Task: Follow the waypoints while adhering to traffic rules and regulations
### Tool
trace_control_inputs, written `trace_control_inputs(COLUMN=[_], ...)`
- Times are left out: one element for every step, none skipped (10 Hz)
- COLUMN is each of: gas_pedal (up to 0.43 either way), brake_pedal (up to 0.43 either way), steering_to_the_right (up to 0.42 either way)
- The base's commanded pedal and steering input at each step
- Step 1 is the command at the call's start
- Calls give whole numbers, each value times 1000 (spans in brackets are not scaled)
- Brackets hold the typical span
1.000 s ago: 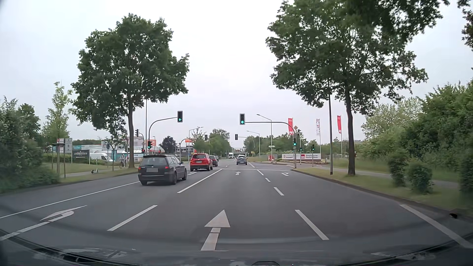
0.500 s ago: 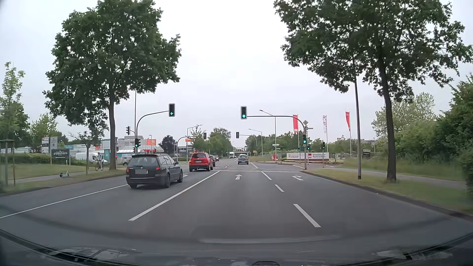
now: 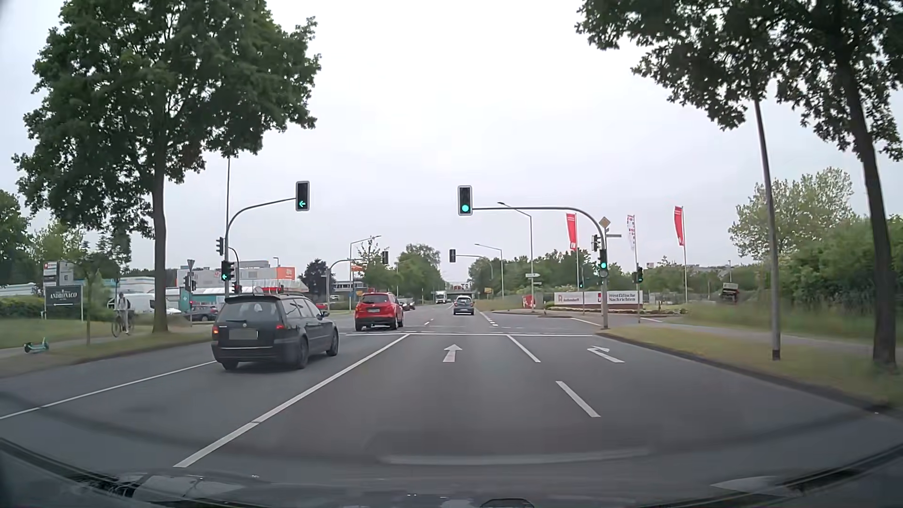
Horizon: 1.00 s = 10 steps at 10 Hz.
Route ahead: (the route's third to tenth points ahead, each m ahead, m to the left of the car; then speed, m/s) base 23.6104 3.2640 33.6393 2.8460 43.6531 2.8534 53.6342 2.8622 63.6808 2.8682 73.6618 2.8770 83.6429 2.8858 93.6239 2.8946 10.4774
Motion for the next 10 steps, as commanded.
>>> trace_control_inputs(gas_pedal=[197,197,220,228,228,228,228,228,228,228], brake_pedal=[0,0,0,0,0,0,0,0,0,0], steering_to_the_right=[0,0,0,0,-1,-2,-2,-3,-3,-3])
